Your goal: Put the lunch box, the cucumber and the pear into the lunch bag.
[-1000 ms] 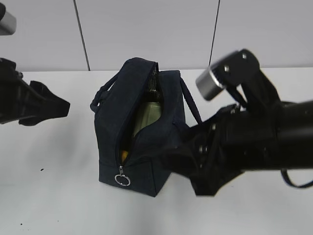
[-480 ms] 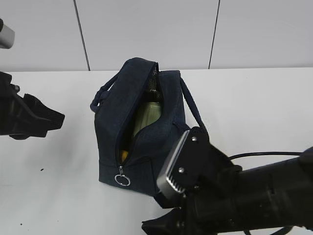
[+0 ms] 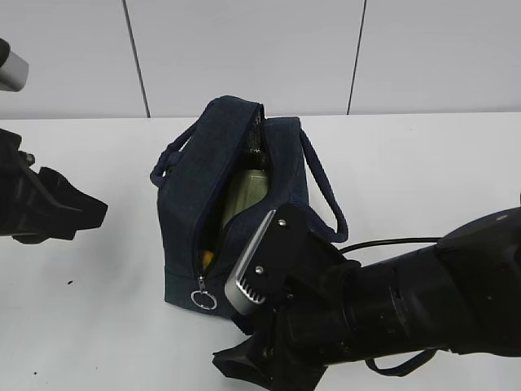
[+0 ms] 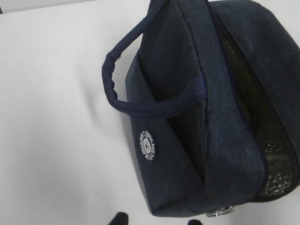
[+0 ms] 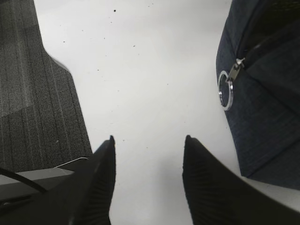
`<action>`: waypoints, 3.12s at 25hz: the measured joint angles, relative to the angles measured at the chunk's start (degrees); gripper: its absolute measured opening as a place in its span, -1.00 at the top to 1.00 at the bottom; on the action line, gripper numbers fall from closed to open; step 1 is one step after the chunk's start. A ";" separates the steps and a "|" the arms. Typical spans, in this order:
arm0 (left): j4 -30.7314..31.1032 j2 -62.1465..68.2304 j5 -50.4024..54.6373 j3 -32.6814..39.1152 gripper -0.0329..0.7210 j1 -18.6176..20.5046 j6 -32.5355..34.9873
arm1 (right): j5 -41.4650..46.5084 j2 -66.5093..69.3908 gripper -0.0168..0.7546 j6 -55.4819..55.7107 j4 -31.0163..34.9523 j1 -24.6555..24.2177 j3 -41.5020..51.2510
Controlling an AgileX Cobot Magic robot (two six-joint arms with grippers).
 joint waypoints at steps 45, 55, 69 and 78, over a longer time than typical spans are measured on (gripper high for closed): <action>-0.03 0.00 0.06 0.00 0.27 0.00 0.00 | -49.42 13.06 0.05 107.37 -88.15 10.69 0.37; -0.03 0.00 0.06 0.00 0.28 0.00 0.00 | -50.81 15.11 0.05 106.23 -87.30 10.69 0.37; -0.03 0.00 0.06 0.00 0.28 0.00 0.00 | -46.26 15.23 0.05 106.19 -87.41 10.69 -5.67; -0.03 0.00 0.06 0.00 0.28 0.00 0.00 | -44.07 19.16 0.05 106.19 -87.53 10.69 -5.78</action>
